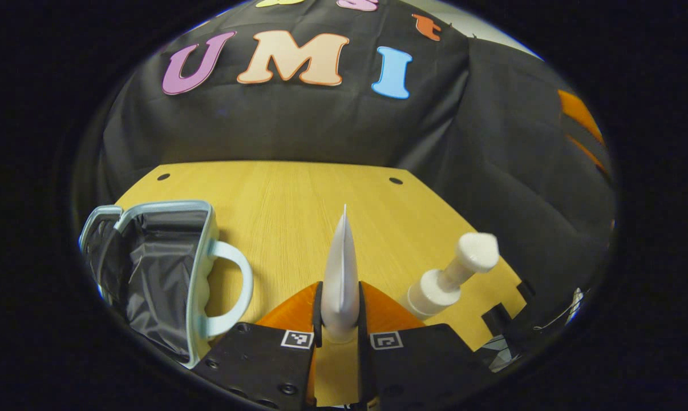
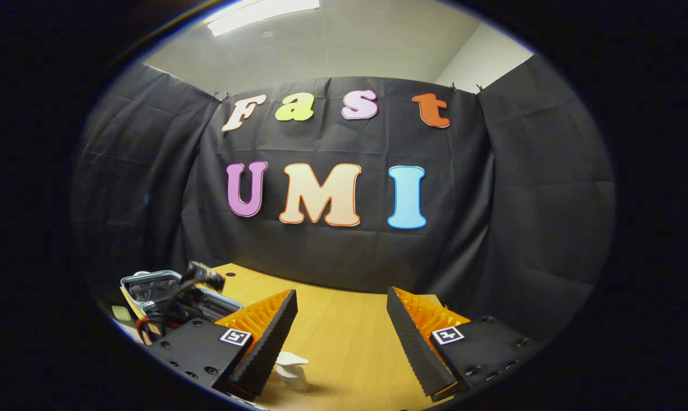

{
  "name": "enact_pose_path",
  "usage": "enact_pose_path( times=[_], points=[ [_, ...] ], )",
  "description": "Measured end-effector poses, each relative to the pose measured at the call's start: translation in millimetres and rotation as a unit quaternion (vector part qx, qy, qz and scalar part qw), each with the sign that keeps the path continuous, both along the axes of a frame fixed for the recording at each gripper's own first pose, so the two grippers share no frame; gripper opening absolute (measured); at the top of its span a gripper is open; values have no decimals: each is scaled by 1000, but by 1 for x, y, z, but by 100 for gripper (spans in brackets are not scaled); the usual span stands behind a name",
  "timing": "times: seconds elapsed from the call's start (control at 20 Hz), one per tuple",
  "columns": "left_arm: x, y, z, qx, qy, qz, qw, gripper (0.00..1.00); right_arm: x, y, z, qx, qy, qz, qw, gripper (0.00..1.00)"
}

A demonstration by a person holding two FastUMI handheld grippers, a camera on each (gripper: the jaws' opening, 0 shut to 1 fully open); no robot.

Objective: First open the suitcase, pack the skin care products into it, and then close the suitcase.

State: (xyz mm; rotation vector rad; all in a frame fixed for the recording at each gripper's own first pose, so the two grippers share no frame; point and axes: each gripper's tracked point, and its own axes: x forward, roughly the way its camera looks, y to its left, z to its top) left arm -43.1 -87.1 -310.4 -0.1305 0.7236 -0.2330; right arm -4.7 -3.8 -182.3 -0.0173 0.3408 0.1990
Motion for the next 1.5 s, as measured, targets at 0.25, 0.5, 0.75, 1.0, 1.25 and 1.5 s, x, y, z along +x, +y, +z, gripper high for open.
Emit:
enact_pose_path(
  times=[0.25, 0.5, 0.75, 1.0, 1.25, 1.5],
  points=[
    [7, 20, 45, 1, -19, -1, 1000, 24, -9, 33, -60, -2, 43, 19, 999, 100],
    [5, 43, 73, 13, -36, 11, 999, 20, -28, 55, -123, -5, 95, 32, 995, 99],
    [0, 62, 89, 23, -43, 20, 999, 20, -52, 58, -194, -30, 153, 33, 987, 99],
    [-7, 72, 91, 28, -39, 30, 998, 20, -78, 59, -245, -40, 208, 55, 976, 89],
    [-13, 90, 94, 48, -33, 53, 997, 20, -73, 71, -219, -11, 209, 86, 974, 56],
    [-23, 145, 84, 95, 7, 80, 992, 20, -51, 100, -154, 31, 170, 120, 978, 57]
  ],
)
